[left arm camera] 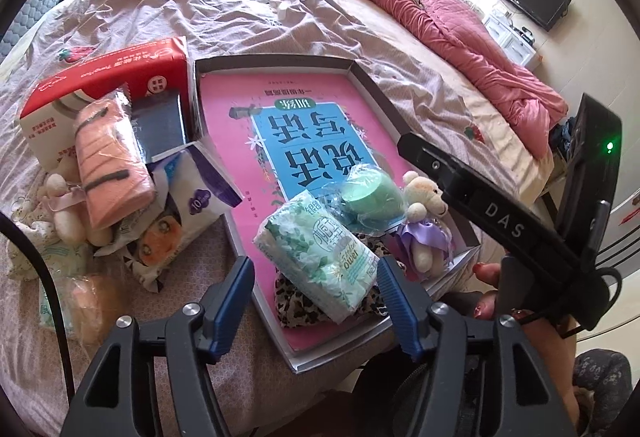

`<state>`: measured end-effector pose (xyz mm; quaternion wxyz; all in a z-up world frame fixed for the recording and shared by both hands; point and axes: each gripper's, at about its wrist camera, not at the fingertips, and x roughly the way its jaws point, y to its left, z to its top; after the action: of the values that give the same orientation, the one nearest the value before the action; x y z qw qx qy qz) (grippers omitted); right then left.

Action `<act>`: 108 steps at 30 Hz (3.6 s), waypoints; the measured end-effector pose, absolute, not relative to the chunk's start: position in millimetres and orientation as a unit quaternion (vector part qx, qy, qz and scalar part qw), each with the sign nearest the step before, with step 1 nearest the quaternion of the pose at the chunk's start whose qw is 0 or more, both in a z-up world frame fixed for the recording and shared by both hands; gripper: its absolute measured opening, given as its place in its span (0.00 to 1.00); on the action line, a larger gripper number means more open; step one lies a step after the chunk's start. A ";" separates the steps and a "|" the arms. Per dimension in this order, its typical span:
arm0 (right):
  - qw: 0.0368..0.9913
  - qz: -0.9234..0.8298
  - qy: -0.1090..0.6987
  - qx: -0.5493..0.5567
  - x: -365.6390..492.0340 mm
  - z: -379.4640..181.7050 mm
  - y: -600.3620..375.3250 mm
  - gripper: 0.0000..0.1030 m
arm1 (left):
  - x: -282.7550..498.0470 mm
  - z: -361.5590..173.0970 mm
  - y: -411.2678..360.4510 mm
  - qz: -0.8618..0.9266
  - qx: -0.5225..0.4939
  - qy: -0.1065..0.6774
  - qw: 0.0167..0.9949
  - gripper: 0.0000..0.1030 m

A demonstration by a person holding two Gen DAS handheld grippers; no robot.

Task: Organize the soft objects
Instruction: 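Withdraw both open tools from the tray toward the pile of items, then close the left tool on the bagged beige ball while the right tool grasps the bagged pink towel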

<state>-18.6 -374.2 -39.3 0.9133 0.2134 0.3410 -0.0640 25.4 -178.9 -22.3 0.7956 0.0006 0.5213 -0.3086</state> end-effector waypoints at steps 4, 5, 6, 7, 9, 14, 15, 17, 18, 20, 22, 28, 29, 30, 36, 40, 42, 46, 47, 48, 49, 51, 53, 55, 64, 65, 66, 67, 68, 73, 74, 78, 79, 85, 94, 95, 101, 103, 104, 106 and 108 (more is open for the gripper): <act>0.917 -0.062 0.333 0.210 -21.5 -36.1 -372.7 0.72 | 24.4 -14.1 -169.5 -0.305 -0.003 0.513 0.802 0.67; 0.919 -0.058 0.329 0.209 -22.4 -34.1 -371.5 0.72 | 24.0 -11.9 -166.0 -0.303 -0.005 0.512 0.804 0.67; 0.922 -0.053 0.323 0.206 -23.2 -31.8 -369.7 0.72 | 23.9 -10.3 -163.3 -0.302 -0.006 0.511 0.805 0.67; 0.924 -0.048 0.320 0.204 -24.0 -29.6 -367.7 0.72 | 23.7 -8.3 -159.6 -0.301 -0.008 0.509 0.806 0.67; 0.930 -0.043 0.310 0.193 -26.3 -24.2 -361.9 0.72 | 23.8 -4.3 -151.9 -0.297 -0.013 0.509 0.808 0.67; 0.942 -0.025 0.294 0.159 -29.0 -12.3 -344.1 0.72 | 23.5 5.6 -125.1 -0.282 -0.027 0.501 0.818 0.68; 0.944 -0.023 0.293 0.153 -29.5 -10.9 -340.8 0.72 | 24.1 6.9 -119.4 -0.278 -0.030 0.501 0.819 0.68; 0.946 -0.020 0.291 0.141 -30.1 -8.5 -334.7 0.72 | 25.4 8.9 -107.7 -0.270 -0.038 0.501 0.822 0.68; 0.946 -0.020 0.291 0.138 -30.3 -7.9 -333.3 0.72 | 25.5 9.3 -102.6 -0.267 -0.040 0.501 0.823 0.68; 0.948 -0.019 0.289 0.131 -31.4 -5.5 -329.5 0.72 | 26.5 9.8 -92.6 -0.259 -0.045 0.500 0.825 0.68; 0.950 -0.019 0.287 0.124 -32.7 -3.1 -325.7 0.72 | 27.4 10.0 -83.5 -0.251 -0.050 0.499 0.828 0.68; 0.954 -0.010 0.281 0.101 -36.7 4.5 -311.8 0.72 | 28.4 6.5 -60.4 -0.235 -0.059 0.501 0.831 0.68; 0.955 -0.007 0.280 0.097 -37.1 5.9 -308.5 0.72 | 28.8 4.7 -57.1 -0.232 -0.061 0.504 0.830 0.68; 0.956 -0.004 0.279 0.091 -37.5 7.5 -304.2 0.72 | 28.7 3.0 -53.9 -0.229 -0.063 0.505 0.830 0.68; 0.958 0.012 0.279 0.067 -38.3 11.4 -284.6 0.72 | 31.1 -12.7 -37.3 -0.218 -0.077 0.518 0.823 0.68; 0.956 0.022 0.286 0.062 -36.8 10.9 -276.3 0.72 | 30.9 -18.1 -31.5 -0.217 -0.081 0.521 0.822 0.68; 0.955 0.026 0.290 0.060 -35.7 9.8 -272.1 0.72 | 31.7 -20.3 -29.8 -0.219 -0.084 0.522 0.820 0.68; 0.953 0.035 0.296 0.051 -34.9 7.7 -264.7 0.72 | 32.7 -25.5 -28.2 -0.223 -0.093 0.524 0.817 0.68; 0.953 0.036 0.297 0.050 -34.4 7.6 -263.2 0.72 | 33.4 -27.0 -29.3 -0.224 -0.092 0.525 0.816 0.68; 0.953 0.037 0.298 0.049 -33.3 7.4 -261.8 0.72 | 33.4 -28.8 -30.2 -0.224 -0.091 0.526 0.816 0.68; 0.952 0.039 0.300 0.047 -32.2 6.7 -260.0 0.72 | 33.5 -30.5 -31.4 -0.224 -0.089 0.526 0.816 0.68; 0.951 0.042 0.301 0.046 -31.3 5.8 -258.2 0.72 | 33.6 -33.6 -34.4 -0.229 -0.088 0.526 0.814 0.68; 0.950 0.044 0.305 0.045 -29.8 4.1 -255.9 0.72 | 33.5 -35.3 -37.0 -0.230 -0.085 0.524 0.816 0.68; 0.949 0.047 0.308 0.043 -28.4 2.5 -254.5 0.72 | 34.0 -36.4 -39.6 -0.233 -0.082 0.522 0.817 0.67; 0.943 0.070 0.324 0.041 -20.5 -2.1 -246.7 0.72 | 37.1 -45.8 -46.4 -0.241 -0.083 0.525 0.812 0.62; 0.942 0.074 0.326 0.043 -19.2 -2.3 -245.6 0.72 | 37.6 -46.4 -47.2 -0.243 -0.083 0.524 0.812 0.61; 0.941 0.078 0.327 0.043 -18.1 -2.4 -244.6 0.72 | 38.1 -47.1 -47.7 -0.243 -0.083 0.524 0.812 0.61; 0.939 0.084 0.332 0.045 -15.9 -3.1 -242.8 0.72 | 39.2 -48.1 -48.2 -0.242 -0.083 0.524 0.813 0.60; 0.938 0.086 0.333 0.045 -14.5 -3.4 -241.2 0.72 | 40.3 -49.2 -48.7 -0.242 -0.084 0.525 0.812 0.60; 0.932 0.105 0.345 0.045 0.7 -1.9 -231.8 0.72 | 44.8 -51.5 -49.5 -0.241 -0.087 0.523 0.813 0.59; 0.930 0.108 0.347 0.046 4.1 -1.9 -230.5 0.72 | 46.5 -51.9 -49.0 -0.241 -0.088 0.523 0.813 0.58; 0.926 0.116 0.357 0.039 15.0 -2.9 -222.1 0.72 | 53.4 -55.1 -48.5 -0.239 -0.094 0.524 0.812 0.56; 0.925 0.117 0.360 0.035 18.4 -3.1 -219.4 0.72 | 54.9 -55.9 -49.0 -0.238 -0.095 0.524 0.812 0.56; 0.917 0.129 0.376 0.020 39.9 -2.7 -205.6 0.72 | 60.7 -60.5 -51.1 -0.226 -0.084 0.526 0.816 0.55; 0.896 0.157 0.415 -0.018 81.2 -13.6 -173.2 0.72 | 65.5 -66.6 -48.7 -0.227 -0.095 0.532 0.811 0.52; 0.894 0.157 0.418 -0.022 85.0 -15.7 -171.1 0.72 | 65.8 -67.4 -48.8 -0.228 -0.095 0.533 0.810 0.52; 0.888 0.155 0.433 -0.016 102.1 -27.4 -164.3 0.73 | 67.7 -69.9 -48.4 -0.228 -0.098 0.533 0.809 0.52; 0.888 0.154 0.433 -0.011 105.1 -28.4 -165.0 0.72 | 69.2 -70.8 -47.1 -0.228 -0.101 0.534 0.808 0.49; 0.889 0.153 0.432 -0.010 106.5 -28.3 -165.2 0.72 | 69.9 -71.1 -46.8 -0.228 -0.102 0.534 0.808 0.48; 0.890 0.151 0.430 -0.008 108.0 -28.4 -166.3 0.71 | 71.1 -71.4 -46.0 -0.228 -0.103 0.534 0.808 0.48; 0.891 0.151 0.427 -0.008 108.5 -28.1 -166.8 0.65 | 72.3 -72.6 -45.8 -0.226 -0.103 0.535 0.807 0.48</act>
<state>108.5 -166.8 -28.1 0.8914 -0.0080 0.4274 0.1505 72.3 -45.8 -72.6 0.8072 -0.1031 0.5355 -0.2259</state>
